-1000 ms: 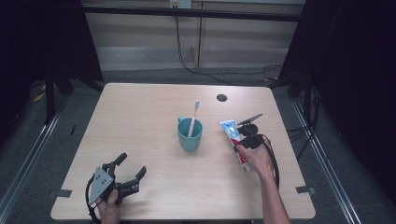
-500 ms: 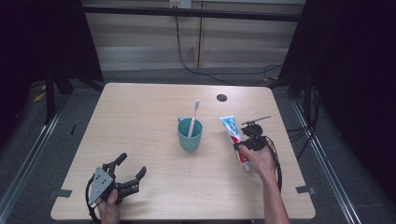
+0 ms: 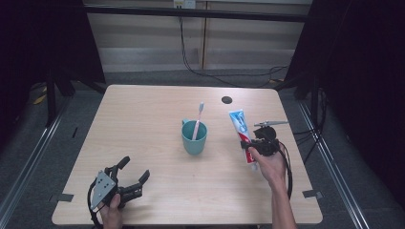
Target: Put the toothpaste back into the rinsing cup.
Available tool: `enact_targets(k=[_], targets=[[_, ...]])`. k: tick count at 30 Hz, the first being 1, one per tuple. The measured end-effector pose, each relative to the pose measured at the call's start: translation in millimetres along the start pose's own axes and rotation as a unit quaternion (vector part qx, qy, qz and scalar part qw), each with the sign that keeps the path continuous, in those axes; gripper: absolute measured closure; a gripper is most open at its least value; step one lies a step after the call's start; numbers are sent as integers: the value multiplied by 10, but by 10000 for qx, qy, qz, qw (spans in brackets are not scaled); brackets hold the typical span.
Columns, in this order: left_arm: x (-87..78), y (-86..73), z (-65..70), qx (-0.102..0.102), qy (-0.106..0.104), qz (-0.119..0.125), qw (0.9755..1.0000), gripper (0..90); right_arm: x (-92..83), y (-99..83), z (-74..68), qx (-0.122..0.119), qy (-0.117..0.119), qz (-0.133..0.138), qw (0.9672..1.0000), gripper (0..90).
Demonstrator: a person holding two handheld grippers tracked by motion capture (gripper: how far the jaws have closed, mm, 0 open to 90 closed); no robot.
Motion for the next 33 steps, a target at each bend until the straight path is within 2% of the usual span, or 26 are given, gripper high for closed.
enact_targets(k=[2, 5, 10, 19, 29, 33], targets=[[0, 0, -1, 4, 0, 0, 10000, 156, -31, -2, -2, 88, 192, 115, 9997, 718], [0, 0, -1, 5, -1, -1, 10000, 156, -82, 7, -31, -19, 128, 406, 9991, 718], [0, 0, 0, 0, -5, 0, 10000, 156, -159, 12, -58, -91, 212, 919, 9955, 718], [0, 1, -2, 9, -1, 3, 10000, 156, -280, 36, -101, -76, 353, 1690, 9849, 718], [0, 1, -2, 7, -7, 4, 10000, 156, -367, 62, -126, 38, 517, 2203, 9740, 717], [0, 1, -2, 8, -9, 3, 10000, 156, -398, 71, -140, 64, 581, 2413, 9687, 717]])
Point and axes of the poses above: each handheld gripper's, and its own axes: x roughly forward along the jaws, y roughly out of its top, z roughly to its right, the point moved 2 cm from there along x, roughly forward along the jaws, and after that the axes turned 6 degrees about -y, right-handed, at the moved point
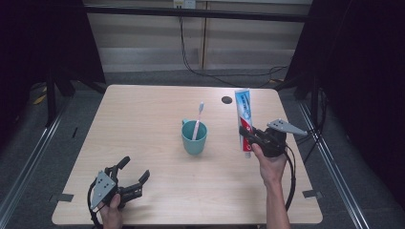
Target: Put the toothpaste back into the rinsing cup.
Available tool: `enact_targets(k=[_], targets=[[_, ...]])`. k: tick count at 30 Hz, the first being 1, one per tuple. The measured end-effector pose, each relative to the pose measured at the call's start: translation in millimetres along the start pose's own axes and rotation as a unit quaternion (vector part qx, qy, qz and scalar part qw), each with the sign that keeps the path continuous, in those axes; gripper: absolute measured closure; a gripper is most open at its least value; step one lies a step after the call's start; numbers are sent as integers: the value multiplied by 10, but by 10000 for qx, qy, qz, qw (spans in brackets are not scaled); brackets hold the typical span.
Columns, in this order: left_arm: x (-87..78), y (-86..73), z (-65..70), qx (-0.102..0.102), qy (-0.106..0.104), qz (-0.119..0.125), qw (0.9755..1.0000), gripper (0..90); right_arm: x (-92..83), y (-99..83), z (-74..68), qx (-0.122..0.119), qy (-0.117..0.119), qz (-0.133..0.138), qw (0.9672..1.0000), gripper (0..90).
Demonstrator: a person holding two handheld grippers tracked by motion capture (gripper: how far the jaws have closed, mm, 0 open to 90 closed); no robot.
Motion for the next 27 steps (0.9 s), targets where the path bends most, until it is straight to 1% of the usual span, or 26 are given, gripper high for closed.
enact_targets(k=[4, 8, 10, 13, 27], targets=[[0, 0, 1, -3, -3, -3, 10000, 156, -25, 47, -22, 4, 44, 190, 9998, 717], [0, 0, 0, 0, -3, -2, 10000, 156, -50, 103, -60, -124, 50, 376, 9992, 717], [0, 0, 1, -4, -5, -4, 10000, 156, -59, 137, -80, -142, 79, 467, 9988, 718], [0, -1, 1, -6, -9, -5, 10000, 156, -52, 177, -107, -216, 98, 501, 9985, 717], [1, 0, 0, 11, 4, 11, 10000, 156, 68, 329, -268, -268, 310, 600, 9974, 716]])
Point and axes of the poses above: each handheld gripper's, and its own axes: x roughly forward along the jaws, y roughly out of its top, z roughly to its right, the point moved 2 cm from there along x, roughly forward along the jaws, and after that the axes turned 6 degrees about -y, right-handed, at the moved point
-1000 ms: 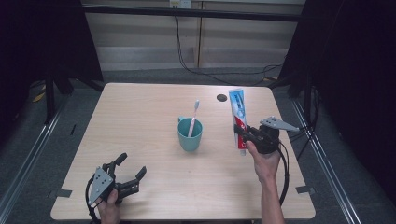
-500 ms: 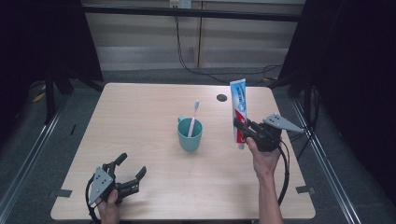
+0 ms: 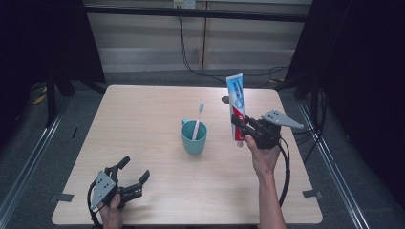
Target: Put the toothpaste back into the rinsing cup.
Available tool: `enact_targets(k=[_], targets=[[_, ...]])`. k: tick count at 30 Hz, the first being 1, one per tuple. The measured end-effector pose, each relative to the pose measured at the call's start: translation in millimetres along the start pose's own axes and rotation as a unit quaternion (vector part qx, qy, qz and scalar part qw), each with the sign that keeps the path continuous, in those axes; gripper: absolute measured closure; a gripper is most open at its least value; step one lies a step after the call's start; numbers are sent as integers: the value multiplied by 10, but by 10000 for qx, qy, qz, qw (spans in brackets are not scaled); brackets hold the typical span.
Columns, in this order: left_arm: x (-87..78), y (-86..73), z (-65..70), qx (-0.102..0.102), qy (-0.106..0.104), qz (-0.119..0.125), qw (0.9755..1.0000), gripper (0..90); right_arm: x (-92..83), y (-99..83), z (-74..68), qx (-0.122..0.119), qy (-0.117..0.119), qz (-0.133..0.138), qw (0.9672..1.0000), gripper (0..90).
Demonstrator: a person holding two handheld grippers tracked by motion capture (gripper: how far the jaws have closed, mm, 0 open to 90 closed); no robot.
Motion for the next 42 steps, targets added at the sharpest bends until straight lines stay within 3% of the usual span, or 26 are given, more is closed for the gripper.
enact_targets(k=[21, 35, 42], targets=[[1, -1, 3, -18, -3, 2, 10000, 156, 253, 262, -211, -194, 284, 3, 9994, 717], [0, 0, 0, -1, -4, 5, 10000, 156, 474, 273, -352, -216, 532, -73, 9983, 717], [2, -2, 7, -52, -26, 16, 10000, 156, 621, 282, -441, -256, 523, -128, 9982, 717]])
Point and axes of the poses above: each handheld gripper's, and its own axes: x roughly forward along the jaws, y roughly out of its top, z roughly to its right, the point moved 2 cm from there along x, roughly forward along the jaws, and after that the axes turned 6 degrees about -y, right-handed, at the moved point
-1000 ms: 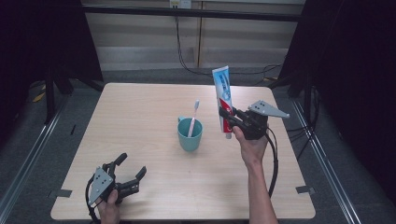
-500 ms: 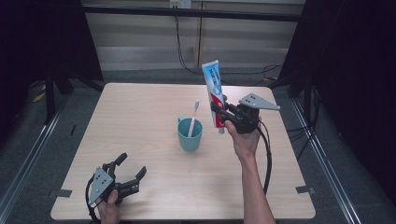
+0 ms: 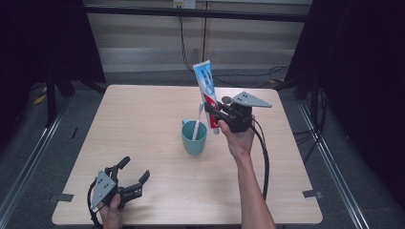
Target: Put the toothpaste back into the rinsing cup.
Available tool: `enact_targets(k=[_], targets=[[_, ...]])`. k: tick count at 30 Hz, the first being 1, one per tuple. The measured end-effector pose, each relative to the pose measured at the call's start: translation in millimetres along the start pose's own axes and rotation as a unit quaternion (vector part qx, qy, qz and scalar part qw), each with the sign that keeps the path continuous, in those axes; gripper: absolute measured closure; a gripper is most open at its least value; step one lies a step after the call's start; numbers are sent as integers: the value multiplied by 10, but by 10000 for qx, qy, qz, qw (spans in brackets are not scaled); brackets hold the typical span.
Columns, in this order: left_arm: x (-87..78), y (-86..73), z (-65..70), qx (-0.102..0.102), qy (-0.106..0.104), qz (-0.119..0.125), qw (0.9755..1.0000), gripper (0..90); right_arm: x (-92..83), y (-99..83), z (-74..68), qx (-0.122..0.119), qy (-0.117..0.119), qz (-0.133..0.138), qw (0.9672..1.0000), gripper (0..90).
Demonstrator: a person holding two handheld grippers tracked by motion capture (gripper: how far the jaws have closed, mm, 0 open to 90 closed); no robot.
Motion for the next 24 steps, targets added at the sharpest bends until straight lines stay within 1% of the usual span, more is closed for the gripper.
enact_targets(k=[2, 5, 8, 11, 15, 18, 19, 21, 22, 24], targets=[[1, 0, 0, -4, -12, 13, 10000, 156, 56, 26, -20, -24, 1, -15, 10000, 717], [1, 0, 0, -5, -17, 13, 10000, 156, 133, 56, -59, -41, 63, -4, 10000, 717], [1, 0, 0, -5, -23, 10, 10000, 156, 207, 62, -88, 2, 147, -10, 9999, 716], [1, 0, 0, -6, -49, 12, 10000, 156, 287, 29, -107, 102, 214, -40, 9997, 716], [1, 0, -1, -7, -52, 10, 10000, 156, 376, -19, -122, 142, 248, -115, 9995, 716], [1, 0, -1, -7, -57, 8, 10000, 156, 431, -50, -141, 118, 259, -175, 9994, 715], [-2, 1, -8, 48, -55, -6, 10000, 156, 444, -57, -145, 119, 265, -178, 9994, 715], [-1, 1, -6, 35, -57, -4, 10000, 156, 465, -84, -155, 213, 269, -169, 9993, 715], [-1, 1, -5, 30, -56, -1, 10000, 156, 471, -95, -157, 221, 305, -156, 9992, 714], [-2, 1, -6, 34, -50, -4, 10000, 156, 491, -118, -166, 247, 303, -188, 9991, 714]])
Point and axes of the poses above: each handheld gripper's, and its own axes: x roughly forward along the jaws, y roughly out of its top, z roughly to its right, the point moved 2 cm from there along x, roughly forward along the jaws, and after that the axes turned 6 degrees about -y, right-handed, at the moved point
